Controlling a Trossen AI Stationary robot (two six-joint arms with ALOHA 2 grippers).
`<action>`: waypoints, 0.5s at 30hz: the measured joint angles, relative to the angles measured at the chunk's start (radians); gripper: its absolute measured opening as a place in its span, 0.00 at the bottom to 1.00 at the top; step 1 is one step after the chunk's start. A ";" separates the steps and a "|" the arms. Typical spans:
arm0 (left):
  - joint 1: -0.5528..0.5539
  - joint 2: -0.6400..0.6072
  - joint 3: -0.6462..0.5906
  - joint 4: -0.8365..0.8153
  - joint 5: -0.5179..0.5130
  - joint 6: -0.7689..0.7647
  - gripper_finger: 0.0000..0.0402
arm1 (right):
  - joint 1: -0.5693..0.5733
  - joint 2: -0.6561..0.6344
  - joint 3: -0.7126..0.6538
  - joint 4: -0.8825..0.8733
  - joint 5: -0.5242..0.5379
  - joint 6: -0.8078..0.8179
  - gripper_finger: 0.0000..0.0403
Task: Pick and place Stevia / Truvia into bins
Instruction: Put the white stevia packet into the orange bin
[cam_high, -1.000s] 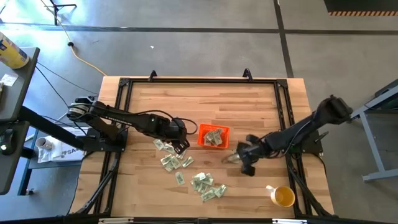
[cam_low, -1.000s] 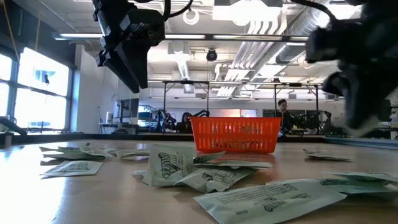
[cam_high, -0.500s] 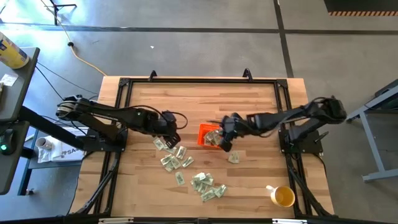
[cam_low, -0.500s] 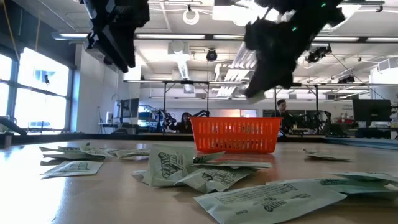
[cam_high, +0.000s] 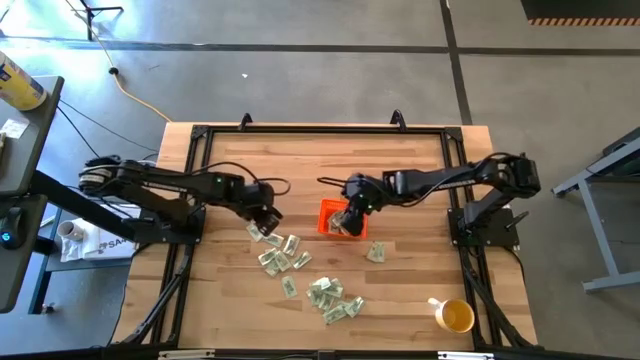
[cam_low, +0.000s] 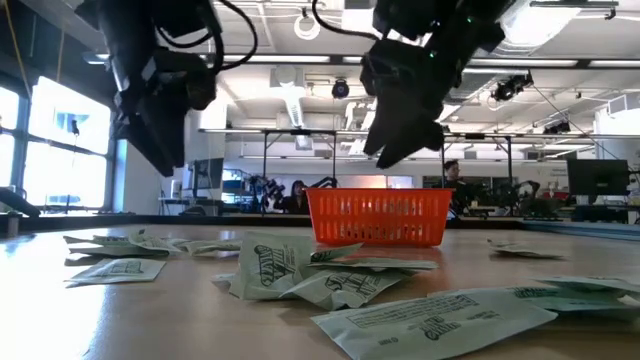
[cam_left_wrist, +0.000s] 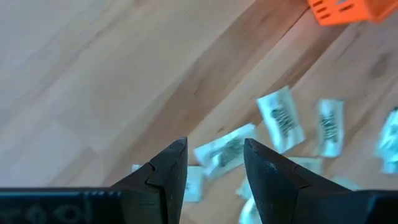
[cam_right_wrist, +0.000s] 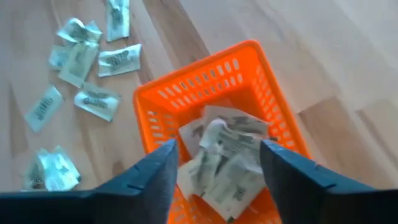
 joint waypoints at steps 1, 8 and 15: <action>0.004 -0.017 -0.017 0.005 -0.001 0.038 0.48 | 0.004 -0.001 0.015 -0.031 0.010 -0.022 0.58; 0.002 -0.053 -0.112 -0.013 0.087 0.250 0.48 | 0.017 -0.003 0.068 -0.189 0.020 -0.151 0.64; -0.050 -0.014 -0.135 0.019 0.072 0.422 0.48 | 0.016 -0.003 0.068 -0.226 0.023 -0.179 0.64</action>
